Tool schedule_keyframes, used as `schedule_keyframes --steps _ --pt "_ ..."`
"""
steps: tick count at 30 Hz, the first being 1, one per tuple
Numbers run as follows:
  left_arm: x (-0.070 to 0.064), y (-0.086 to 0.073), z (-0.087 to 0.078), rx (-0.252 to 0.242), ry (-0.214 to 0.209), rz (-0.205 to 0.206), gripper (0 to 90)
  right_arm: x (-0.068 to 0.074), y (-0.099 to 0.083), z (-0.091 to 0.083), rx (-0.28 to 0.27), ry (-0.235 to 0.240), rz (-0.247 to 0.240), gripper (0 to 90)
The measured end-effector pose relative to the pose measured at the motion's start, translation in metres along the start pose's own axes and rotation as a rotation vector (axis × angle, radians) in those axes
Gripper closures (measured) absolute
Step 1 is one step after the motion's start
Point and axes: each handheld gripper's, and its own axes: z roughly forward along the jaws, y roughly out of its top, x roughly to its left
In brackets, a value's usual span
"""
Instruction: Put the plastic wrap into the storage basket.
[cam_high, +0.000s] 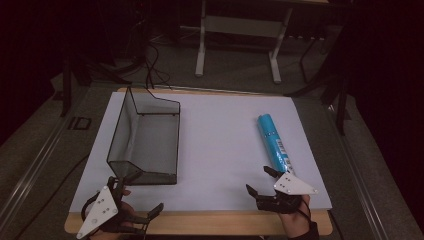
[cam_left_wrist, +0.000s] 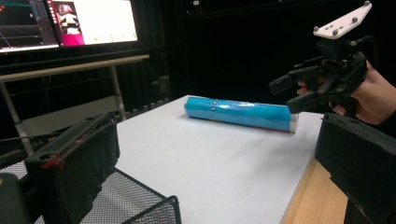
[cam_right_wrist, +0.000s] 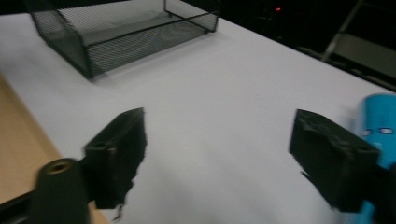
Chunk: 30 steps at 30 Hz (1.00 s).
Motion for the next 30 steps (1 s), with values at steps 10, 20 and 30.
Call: schedule_keyframes --steps 10,20,30 --pt "-0.002 0.0 0.002 0.0 -0.007 0.003 0.5 0.006 0.008 0.0 0.014 0.066 -0.014 11.3" --pt "-0.006 0.0 0.003 -0.01 -0.033 0.012 0.5 -0.006 0.037 -0.021 -0.047 0.026 -0.02 10.7" --pt "-0.005 0.0 0.004 -0.01 -0.05 -0.007 0.5 -0.029 0.073 -0.027 -0.058 -0.043 -0.032 11.3"
